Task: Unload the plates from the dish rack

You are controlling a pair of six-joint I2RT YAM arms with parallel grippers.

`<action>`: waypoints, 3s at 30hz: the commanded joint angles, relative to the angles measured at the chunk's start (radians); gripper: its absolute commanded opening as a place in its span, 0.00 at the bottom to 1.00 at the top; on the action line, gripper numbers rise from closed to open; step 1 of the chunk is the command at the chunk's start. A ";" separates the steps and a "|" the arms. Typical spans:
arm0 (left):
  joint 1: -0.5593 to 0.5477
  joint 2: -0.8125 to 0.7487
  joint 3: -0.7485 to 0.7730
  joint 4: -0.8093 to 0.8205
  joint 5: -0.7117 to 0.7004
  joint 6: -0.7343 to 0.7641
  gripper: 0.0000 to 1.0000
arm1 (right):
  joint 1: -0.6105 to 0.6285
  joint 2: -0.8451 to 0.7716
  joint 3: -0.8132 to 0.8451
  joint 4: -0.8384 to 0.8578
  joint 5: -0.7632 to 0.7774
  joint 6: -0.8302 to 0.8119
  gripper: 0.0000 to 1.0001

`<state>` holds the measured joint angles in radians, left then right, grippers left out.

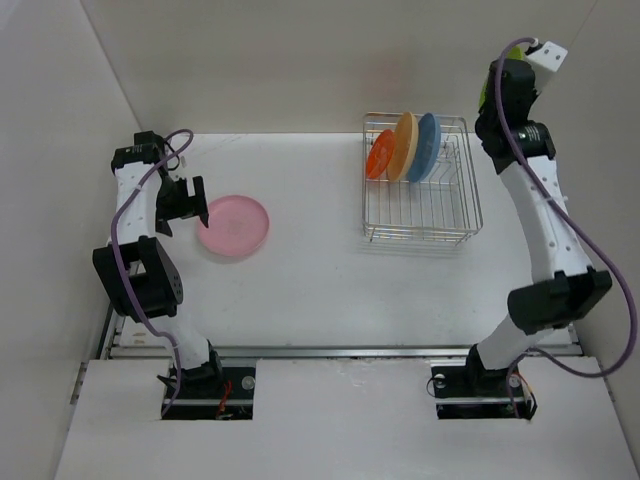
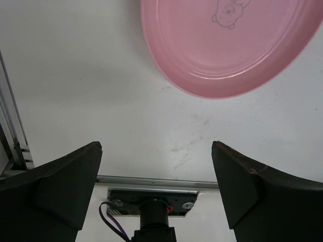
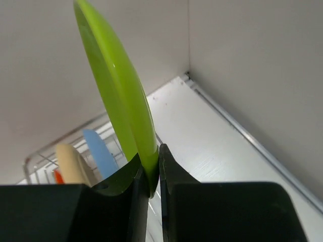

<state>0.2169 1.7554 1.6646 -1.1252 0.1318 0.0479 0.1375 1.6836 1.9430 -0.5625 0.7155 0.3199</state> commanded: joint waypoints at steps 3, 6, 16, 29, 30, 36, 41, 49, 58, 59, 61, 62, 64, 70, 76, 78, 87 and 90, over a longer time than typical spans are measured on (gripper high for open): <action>0.001 -0.062 0.027 -0.031 -0.004 0.010 0.88 | 0.161 -0.155 -0.120 0.137 -0.202 -0.203 0.00; 0.001 -0.062 0.027 -0.031 -0.004 0.010 0.88 | 0.212 -0.109 -0.153 0.080 -0.795 -0.235 0.00; 0.001 -0.089 0.009 -0.031 -0.014 0.020 0.88 | 0.321 0.217 -0.181 -0.109 -1.633 -0.367 0.00; 0.001 -0.089 0.000 -0.031 -0.014 0.020 0.88 | 0.375 0.556 -0.075 -0.257 -1.372 -0.334 0.18; 0.001 -0.089 0.000 -0.031 -0.014 0.020 0.88 | 0.375 0.567 -0.066 -0.257 -1.355 -0.334 0.20; 0.001 -0.089 0.000 -0.031 -0.014 0.020 0.88 | 0.375 0.555 -0.010 -0.266 -1.188 -0.283 0.41; 0.001 -0.099 0.000 -0.031 -0.014 0.020 0.88 | 0.375 0.438 0.008 -0.278 -1.016 -0.246 0.57; -0.008 -0.099 0.009 -0.031 -0.034 0.020 0.88 | 0.364 0.115 0.033 -0.171 -0.665 -0.124 0.78; -0.027 -0.099 0.009 -0.031 -0.043 0.029 0.88 | 0.171 0.079 0.019 -0.141 -0.148 0.008 0.72; -0.027 -0.099 0.009 -0.031 -0.043 0.029 0.88 | 0.154 0.108 0.019 -0.142 -0.130 0.021 0.71; -0.027 -0.099 0.009 -0.031 -0.043 0.029 0.88 | 0.108 0.137 0.052 -0.142 -0.131 0.034 0.65; -0.027 -0.099 0.009 -0.031 -0.043 0.029 0.88 | 0.094 0.169 0.062 -0.142 -0.142 0.034 0.64; -0.027 -0.099 0.009 -0.031 -0.043 0.029 0.88 | 0.062 0.201 0.082 -0.142 -0.177 0.044 0.63; -0.027 -0.108 0.009 -0.031 -0.043 0.029 0.88 | 0.016 0.313 0.137 -0.106 -0.261 0.064 0.56; -0.027 -0.108 0.009 -0.031 -0.052 0.029 0.88 | -0.003 0.412 0.177 -0.116 -0.251 0.074 0.45; -0.027 -0.108 0.009 -0.031 -0.052 0.029 0.88 | -0.003 0.424 0.186 -0.116 -0.251 0.074 0.26; -0.027 -0.108 0.018 -0.031 -0.052 0.038 0.88 | -0.003 0.256 0.208 -0.125 -0.107 0.053 0.00; -0.036 -0.099 0.037 -0.050 -0.052 0.038 0.88 | 0.017 0.177 0.232 -0.125 -0.005 0.013 0.00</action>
<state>0.1883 1.6917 1.6650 -1.1316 0.0914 0.0738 0.1539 2.0518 2.0937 -0.7620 0.5552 0.3401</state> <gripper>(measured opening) 0.880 0.039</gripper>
